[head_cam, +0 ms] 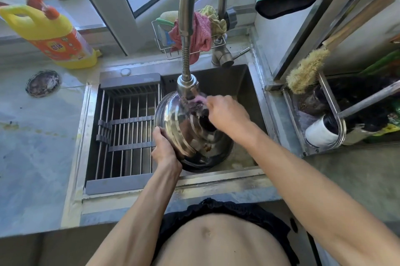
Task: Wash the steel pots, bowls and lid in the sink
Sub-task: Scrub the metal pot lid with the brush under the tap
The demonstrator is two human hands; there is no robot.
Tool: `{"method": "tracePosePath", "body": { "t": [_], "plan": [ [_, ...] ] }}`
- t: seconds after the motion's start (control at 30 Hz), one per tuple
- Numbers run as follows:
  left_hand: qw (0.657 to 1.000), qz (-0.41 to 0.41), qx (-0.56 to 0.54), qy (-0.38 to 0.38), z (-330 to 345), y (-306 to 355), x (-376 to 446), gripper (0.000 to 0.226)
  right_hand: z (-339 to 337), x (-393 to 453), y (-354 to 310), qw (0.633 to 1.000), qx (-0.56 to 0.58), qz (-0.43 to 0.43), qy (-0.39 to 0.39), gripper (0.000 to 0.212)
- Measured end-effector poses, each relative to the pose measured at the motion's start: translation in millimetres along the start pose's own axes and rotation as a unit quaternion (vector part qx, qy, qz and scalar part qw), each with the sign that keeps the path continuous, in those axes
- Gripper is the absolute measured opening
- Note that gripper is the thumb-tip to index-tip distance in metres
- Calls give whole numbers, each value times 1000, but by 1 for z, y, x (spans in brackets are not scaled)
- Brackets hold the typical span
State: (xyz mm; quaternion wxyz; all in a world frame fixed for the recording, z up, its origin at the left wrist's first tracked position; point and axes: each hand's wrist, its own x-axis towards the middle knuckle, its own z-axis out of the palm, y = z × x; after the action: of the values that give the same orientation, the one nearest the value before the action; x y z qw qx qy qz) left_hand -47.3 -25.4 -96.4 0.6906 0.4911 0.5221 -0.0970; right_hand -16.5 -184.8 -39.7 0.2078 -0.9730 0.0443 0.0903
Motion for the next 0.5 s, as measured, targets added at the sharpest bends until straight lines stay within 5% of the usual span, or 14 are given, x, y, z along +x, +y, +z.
{"method": "tracePosePath", "body": {
  "t": [0.1, 0.23, 0.4, 0.5],
  "plan": [
    [1000, 11, 3, -5, 4, 4, 1, 40, -8, 12, 10, 998, -3, 64, 4, 22],
    [999, 19, 29, -13, 5, 13, 9, 46, -3, -3, -8, 1000, -6, -22, -20, 22],
    [998, 32, 48, -28, -6, 14, 17, 41, -10, 26, 19, 995, -14, 94, -28, 21],
    [999, 17, 35, -30, -6, 19, 19, 41, -3, 10, 9, 999, 13, 31, -32, 19]
  ]
}}
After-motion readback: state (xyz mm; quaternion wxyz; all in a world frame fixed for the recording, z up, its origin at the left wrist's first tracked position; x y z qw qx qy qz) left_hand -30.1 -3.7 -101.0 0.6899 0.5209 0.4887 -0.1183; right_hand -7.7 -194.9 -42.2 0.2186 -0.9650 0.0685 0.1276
